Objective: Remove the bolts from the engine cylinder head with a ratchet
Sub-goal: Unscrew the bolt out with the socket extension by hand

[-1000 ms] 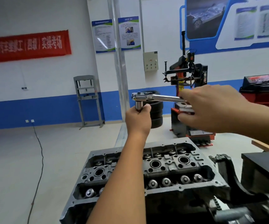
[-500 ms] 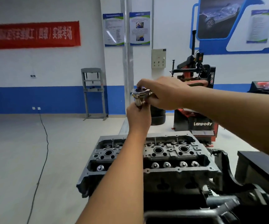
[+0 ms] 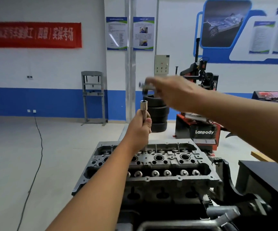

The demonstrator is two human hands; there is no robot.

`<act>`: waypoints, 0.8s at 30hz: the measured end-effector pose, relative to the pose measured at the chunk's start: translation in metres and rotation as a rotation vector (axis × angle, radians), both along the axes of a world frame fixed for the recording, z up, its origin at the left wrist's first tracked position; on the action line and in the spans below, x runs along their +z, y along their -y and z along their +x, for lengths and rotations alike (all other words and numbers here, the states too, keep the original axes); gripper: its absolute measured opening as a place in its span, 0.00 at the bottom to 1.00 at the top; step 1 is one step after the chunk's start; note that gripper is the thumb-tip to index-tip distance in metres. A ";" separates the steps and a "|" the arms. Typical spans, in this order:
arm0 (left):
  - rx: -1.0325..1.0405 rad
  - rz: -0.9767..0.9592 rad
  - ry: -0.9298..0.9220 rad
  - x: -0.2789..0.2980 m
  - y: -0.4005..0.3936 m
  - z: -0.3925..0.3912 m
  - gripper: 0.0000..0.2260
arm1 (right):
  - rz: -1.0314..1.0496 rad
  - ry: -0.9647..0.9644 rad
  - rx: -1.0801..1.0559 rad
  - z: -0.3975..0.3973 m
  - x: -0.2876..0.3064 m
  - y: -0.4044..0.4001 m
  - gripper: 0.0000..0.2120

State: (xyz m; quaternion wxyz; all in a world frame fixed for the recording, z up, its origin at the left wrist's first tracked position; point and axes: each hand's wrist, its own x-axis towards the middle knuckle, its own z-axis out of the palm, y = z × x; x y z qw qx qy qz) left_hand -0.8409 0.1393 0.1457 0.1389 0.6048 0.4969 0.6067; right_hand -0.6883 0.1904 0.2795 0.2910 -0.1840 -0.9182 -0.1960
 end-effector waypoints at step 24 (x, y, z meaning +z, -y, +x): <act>-0.239 0.088 0.414 -0.029 -0.013 -0.039 0.06 | -0.327 -0.232 0.239 -0.005 -0.149 0.004 0.22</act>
